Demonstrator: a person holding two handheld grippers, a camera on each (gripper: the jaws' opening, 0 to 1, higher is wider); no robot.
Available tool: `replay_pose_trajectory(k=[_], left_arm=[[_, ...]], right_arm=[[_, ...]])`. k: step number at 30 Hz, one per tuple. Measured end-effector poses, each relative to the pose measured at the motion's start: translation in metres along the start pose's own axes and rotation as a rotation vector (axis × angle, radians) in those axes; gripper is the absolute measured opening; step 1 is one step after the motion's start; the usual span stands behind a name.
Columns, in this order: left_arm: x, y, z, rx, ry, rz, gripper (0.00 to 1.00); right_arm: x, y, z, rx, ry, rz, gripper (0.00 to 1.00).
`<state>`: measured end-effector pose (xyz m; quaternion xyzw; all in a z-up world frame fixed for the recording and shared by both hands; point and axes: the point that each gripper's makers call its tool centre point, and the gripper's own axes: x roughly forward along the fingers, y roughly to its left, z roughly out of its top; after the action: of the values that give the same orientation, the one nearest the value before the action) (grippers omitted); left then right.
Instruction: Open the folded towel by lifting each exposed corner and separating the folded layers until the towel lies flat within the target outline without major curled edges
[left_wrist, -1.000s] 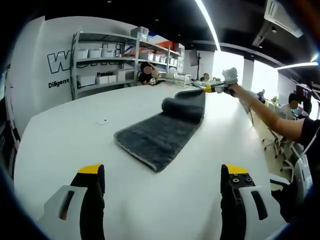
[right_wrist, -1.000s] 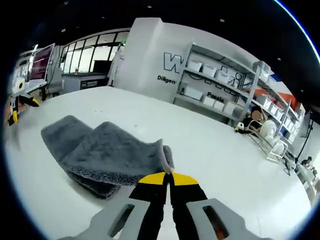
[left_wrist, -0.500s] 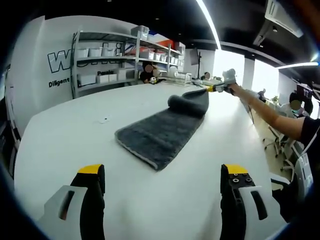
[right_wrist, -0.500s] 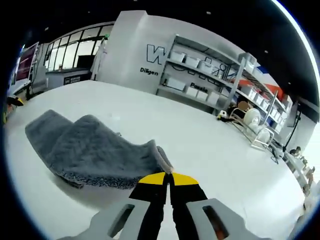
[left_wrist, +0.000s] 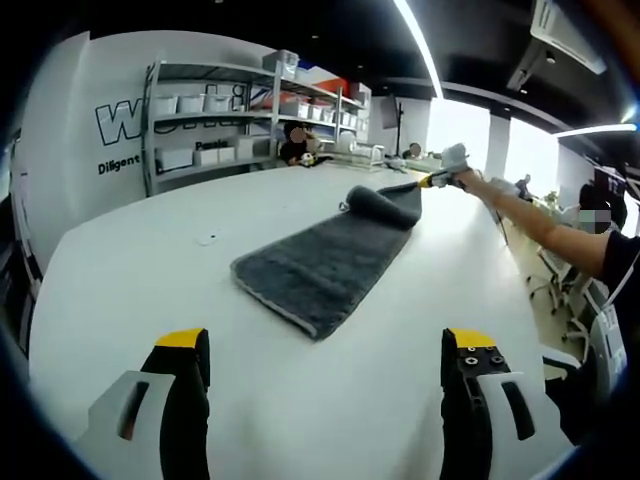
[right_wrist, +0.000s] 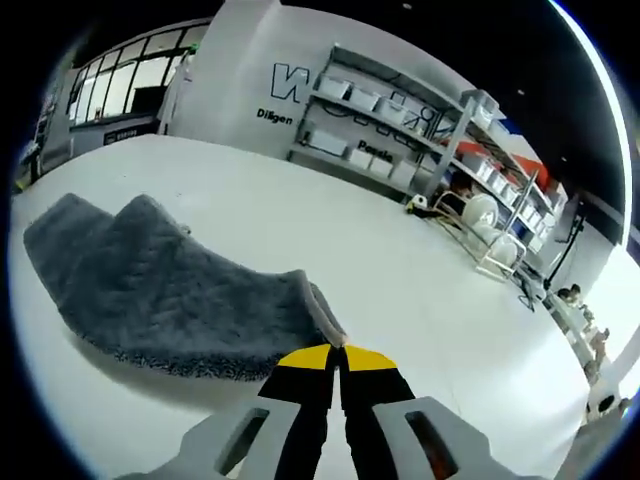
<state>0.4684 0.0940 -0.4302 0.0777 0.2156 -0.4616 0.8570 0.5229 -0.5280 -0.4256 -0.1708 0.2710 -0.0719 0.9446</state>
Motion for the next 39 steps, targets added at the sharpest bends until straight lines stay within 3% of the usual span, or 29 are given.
replay_pose_trajectory(k=[6, 10, 15, 25, 32, 35, 39], left_arm=[[0.000, 0.003, 0.000, -0.003, 0.003, 0.002, 0.95], [0.001, 0.002, 0.002, -0.014, -0.008, -0.013, 0.94], [0.001, 0.004, 0.000, -0.008, 0.000, -0.002, 0.94], [0.000, 0.008, -0.003, -0.014, 0.013, 0.011, 0.94], [-0.003, 0.008, -0.002, -0.003, 0.013, 0.020, 0.94], [-0.004, 0.008, -0.002, 0.001, 0.012, 0.024, 0.94], [-0.005, 0.007, 0.000, 0.008, 0.008, 0.026, 0.94]], right_arm=[[0.009, -0.015, -0.015, 0.011, 0.016, -0.028, 0.00], [0.019, -0.021, -0.032, -0.055, 0.060, -0.041, 0.00], [0.032, -0.028, -0.054, -0.058, 0.090, -0.055, 0.00], [0.045, -0.053, -0.070, -0.098, 0.148, -0.118, 0.00], [0.054, -0.062, -0.084, -0.086, 0.170, -0.106, 0.00], [0.055, -0.069, -0.084, -0.046, 0.162, -0.120, 0.00], [0.058, -0.076, -0.083, -0.073, 0.179, -0.127, 0.00]])
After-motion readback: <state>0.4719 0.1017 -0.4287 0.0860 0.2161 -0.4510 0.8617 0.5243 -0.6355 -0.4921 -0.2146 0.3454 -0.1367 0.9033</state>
